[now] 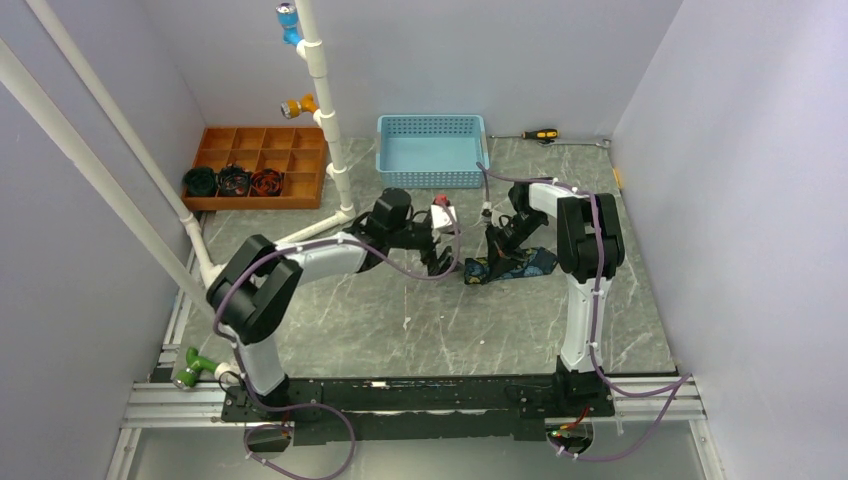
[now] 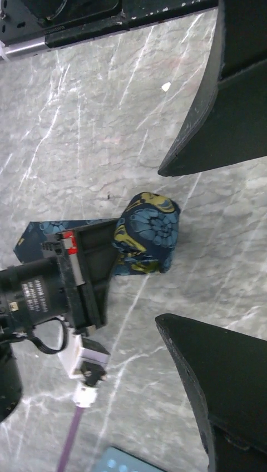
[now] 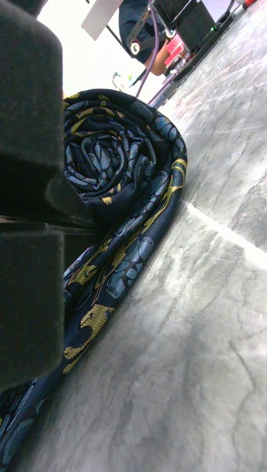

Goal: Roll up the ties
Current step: Roll the tie at the center of the board.

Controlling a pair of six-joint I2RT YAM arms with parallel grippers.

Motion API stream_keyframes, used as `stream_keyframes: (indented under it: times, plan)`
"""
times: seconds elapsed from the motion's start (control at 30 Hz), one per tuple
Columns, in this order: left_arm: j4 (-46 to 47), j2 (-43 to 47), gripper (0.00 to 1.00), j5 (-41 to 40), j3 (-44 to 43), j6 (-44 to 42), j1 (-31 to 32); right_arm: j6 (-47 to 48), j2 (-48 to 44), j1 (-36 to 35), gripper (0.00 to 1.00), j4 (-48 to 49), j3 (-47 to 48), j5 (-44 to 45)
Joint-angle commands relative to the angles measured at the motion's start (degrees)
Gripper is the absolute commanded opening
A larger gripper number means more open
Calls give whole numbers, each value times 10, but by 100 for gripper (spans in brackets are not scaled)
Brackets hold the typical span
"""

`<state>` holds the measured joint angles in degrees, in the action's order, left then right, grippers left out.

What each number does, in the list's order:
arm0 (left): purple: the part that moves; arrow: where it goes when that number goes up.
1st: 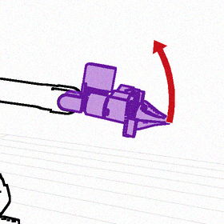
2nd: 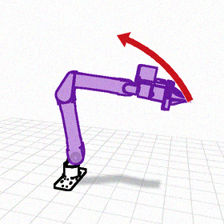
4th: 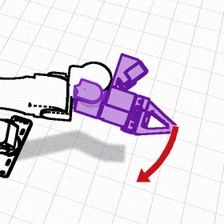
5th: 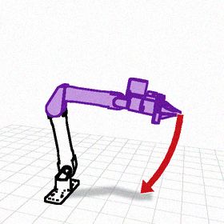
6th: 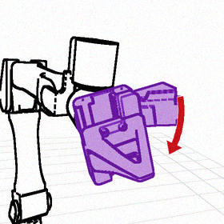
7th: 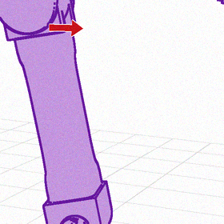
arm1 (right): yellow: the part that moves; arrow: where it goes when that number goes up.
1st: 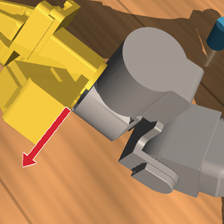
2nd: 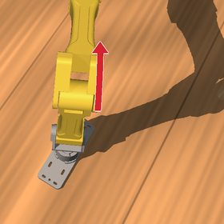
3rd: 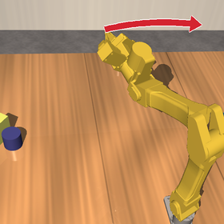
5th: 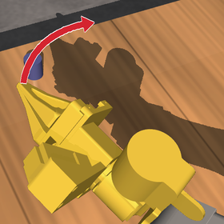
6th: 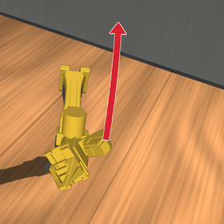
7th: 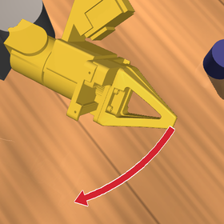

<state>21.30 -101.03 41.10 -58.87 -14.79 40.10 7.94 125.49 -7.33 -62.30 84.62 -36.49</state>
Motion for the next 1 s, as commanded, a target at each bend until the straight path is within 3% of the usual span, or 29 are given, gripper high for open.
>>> stream_keyframes:
  times: [0.0, 0.1, 0.37, 0.63, 0.8, 0.97]
  plan:
    - [2, -45, 99, 47, -45, -3, 9, 27, 28, 4, 0, 58, 13, 60]
    - [24, -61, 99, -12, -33, -78, 43, 30, 33, 3, 0, 53, 15, 52]
    - [33, -131, 99, -76, -68, -121, 78, 48, 46, -2, 0, 30, 33, 37]
    - [-47, -166, 96, -136, -117, -156, 112, 67, 57, -17, 0, 12, 43, 19]
    - [-64, -170, 80, -131, -106, -184, 120, 79, 61, -26, 0, 2, 47, 8]
    - [-59, -182, 58, -144, -70, -211, 116, 90, 58, -33, 0, -7, 44, -3]
